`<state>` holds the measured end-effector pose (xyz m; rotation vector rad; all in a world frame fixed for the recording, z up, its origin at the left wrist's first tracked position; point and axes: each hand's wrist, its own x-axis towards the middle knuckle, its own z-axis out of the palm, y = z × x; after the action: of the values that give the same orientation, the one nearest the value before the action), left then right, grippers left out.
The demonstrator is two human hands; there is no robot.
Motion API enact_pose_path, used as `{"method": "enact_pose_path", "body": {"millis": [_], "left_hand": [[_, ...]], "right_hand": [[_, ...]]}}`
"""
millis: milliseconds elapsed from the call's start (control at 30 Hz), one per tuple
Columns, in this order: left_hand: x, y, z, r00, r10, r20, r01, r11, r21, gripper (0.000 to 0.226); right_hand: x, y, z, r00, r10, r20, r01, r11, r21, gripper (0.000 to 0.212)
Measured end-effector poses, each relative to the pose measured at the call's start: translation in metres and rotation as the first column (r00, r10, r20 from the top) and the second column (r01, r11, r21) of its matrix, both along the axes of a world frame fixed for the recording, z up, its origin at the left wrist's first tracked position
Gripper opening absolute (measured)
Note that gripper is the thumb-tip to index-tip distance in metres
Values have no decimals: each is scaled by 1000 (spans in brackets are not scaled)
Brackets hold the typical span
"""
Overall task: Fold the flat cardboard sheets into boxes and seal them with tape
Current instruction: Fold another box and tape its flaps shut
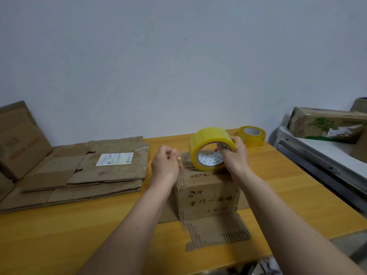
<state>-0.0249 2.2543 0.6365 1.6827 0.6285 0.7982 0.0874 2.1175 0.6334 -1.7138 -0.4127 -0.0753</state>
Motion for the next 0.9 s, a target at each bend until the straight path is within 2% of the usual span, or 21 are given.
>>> {"method": "enact_pose_path", "body": {"millis": [133, 200, 333, 500, 700, 833, 900], "left_hand": [[0, 0, 0, 997, 65, -50, -58, 990, 132, 22], [1, 0, -2, 995, 79, -55, -72, 989, 126, 21], [2, 2, -11, 995, 89, -39, -89, 996, 23, 18], [6, 9, -13, 995, 104, 7, -102, 987, -124, 20], [0, 10, -28, 976, 218, -30, -219, 958, -184, 20], [-2, 14, -33, 980, 196, -37, -196, 914, -354, 16], [-3, 16, -32, 984, 175, -22, -170, 902, -396, 14]], "right_hand": [[0, 1, -3, 999, -29, -44, 29, 1000, 3, 18], [-2, 0, -3, 997, -26, -79, 27, 1000, 14, 26], [-8, 2, -1, 1000, 16, -24, -17, 999, -32, 29], [-11, 7, 7, 992, 5, 125, 5, 997, -74, 11], [-9, 11, 0, 996, -83, 30, 85, 993, -85, 27], [-7, 10, 1, 993, 55, -107, -64, 994, -85, 22], [-7, 9, 2, 991, 109, -82, -118, 986, -119, 14]]}}
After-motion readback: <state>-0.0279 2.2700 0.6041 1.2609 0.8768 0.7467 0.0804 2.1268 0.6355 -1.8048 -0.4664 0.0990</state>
